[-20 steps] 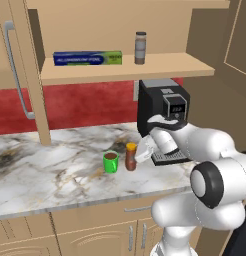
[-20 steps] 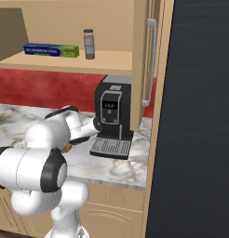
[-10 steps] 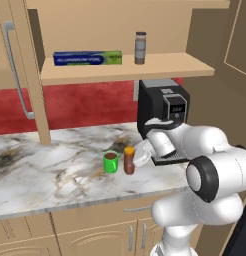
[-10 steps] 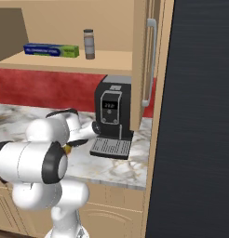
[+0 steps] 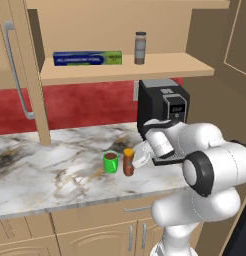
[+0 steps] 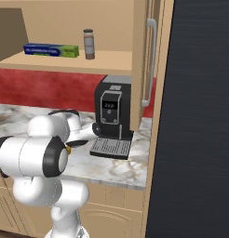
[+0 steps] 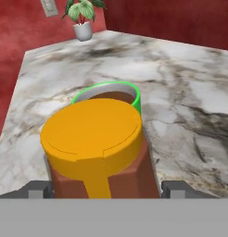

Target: Pick the cinnamon and honey bottle from the cabinet and place them next to the mug.

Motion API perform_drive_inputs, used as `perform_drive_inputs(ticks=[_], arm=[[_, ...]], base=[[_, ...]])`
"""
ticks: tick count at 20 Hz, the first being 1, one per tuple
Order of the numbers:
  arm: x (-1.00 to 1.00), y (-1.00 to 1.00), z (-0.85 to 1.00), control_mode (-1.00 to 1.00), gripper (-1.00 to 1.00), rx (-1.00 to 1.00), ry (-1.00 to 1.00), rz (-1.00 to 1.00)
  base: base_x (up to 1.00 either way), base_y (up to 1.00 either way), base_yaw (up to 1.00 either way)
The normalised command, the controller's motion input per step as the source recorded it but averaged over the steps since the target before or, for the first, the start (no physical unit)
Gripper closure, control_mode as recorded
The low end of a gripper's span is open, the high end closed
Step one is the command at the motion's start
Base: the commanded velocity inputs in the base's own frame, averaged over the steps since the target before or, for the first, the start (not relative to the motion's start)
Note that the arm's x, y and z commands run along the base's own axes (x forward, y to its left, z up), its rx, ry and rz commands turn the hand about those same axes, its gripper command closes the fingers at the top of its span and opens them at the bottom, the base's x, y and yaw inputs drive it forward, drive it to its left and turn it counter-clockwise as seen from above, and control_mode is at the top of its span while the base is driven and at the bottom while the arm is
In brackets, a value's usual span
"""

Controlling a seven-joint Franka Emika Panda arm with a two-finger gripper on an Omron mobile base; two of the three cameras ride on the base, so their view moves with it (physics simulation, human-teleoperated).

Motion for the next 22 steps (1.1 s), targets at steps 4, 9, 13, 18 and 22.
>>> perform_drive_inputs(ticks=[4,9,13,18,22], arm=[[0.06,0.0,-0.08,-1.0,1.0,0.0,0.0,0.0],[0.04,0.0,0.0,-1.0,1.0,0.0,0.0,0.0],[0.0,0.0,0.0,-1.0,1.0,0.0,0.0,0.0],[0.0,0.0,0.0,-1.0,1.0,0.0,0.0,0.0],[0.0,0.0,0.0,-1.0,-1.0,0.0,0.0,0.0]], base=[[0.0,0.0,0.0],[0.0,0.0,0.0],[0.0,0.0,0.0],[0.0,0.0,0.0],[0.0,0.0,0.0]])
